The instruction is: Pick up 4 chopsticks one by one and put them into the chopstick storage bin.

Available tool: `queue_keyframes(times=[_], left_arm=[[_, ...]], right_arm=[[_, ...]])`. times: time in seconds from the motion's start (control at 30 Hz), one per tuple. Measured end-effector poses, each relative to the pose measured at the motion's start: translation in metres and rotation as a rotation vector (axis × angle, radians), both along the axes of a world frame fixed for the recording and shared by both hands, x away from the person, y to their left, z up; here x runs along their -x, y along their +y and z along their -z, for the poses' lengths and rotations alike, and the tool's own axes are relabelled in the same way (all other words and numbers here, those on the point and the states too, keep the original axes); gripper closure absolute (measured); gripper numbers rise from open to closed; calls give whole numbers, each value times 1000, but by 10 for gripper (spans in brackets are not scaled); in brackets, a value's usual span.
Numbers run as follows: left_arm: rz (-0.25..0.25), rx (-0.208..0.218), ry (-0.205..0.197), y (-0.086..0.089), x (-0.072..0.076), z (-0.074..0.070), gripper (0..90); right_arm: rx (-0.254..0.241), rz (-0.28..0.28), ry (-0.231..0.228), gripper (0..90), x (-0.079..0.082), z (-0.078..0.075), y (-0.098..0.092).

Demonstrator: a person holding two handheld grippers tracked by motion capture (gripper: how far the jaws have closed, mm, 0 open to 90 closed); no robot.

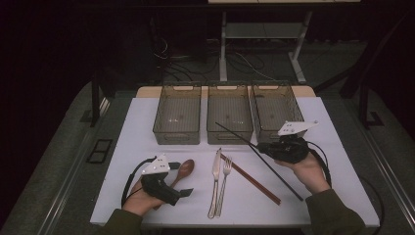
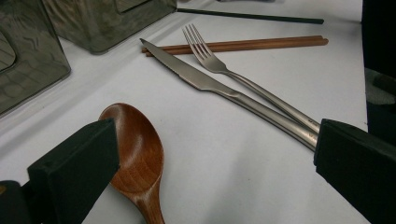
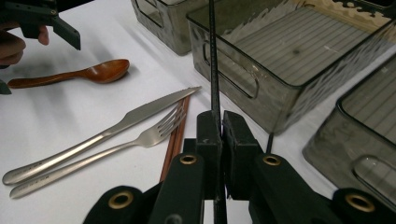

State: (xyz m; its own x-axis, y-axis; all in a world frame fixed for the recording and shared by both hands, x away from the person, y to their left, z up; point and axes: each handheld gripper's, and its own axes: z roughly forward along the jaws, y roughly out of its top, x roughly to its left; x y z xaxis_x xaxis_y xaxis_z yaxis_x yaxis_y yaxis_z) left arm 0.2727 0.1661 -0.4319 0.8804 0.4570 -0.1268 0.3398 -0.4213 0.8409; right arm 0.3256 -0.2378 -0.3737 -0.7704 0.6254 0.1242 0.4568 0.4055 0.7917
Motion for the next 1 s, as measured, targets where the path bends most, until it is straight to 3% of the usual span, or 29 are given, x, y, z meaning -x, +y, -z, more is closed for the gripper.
queue_keyframes(times=[0.43,1.0], left_arm=[[-7,4,1,0,1,0,0],[-8,6,5,-2,1,1,0]], right_arm=[[-10,3,-3,860,-15,-6,23],[19,8,8,860,-48,-18,69]])
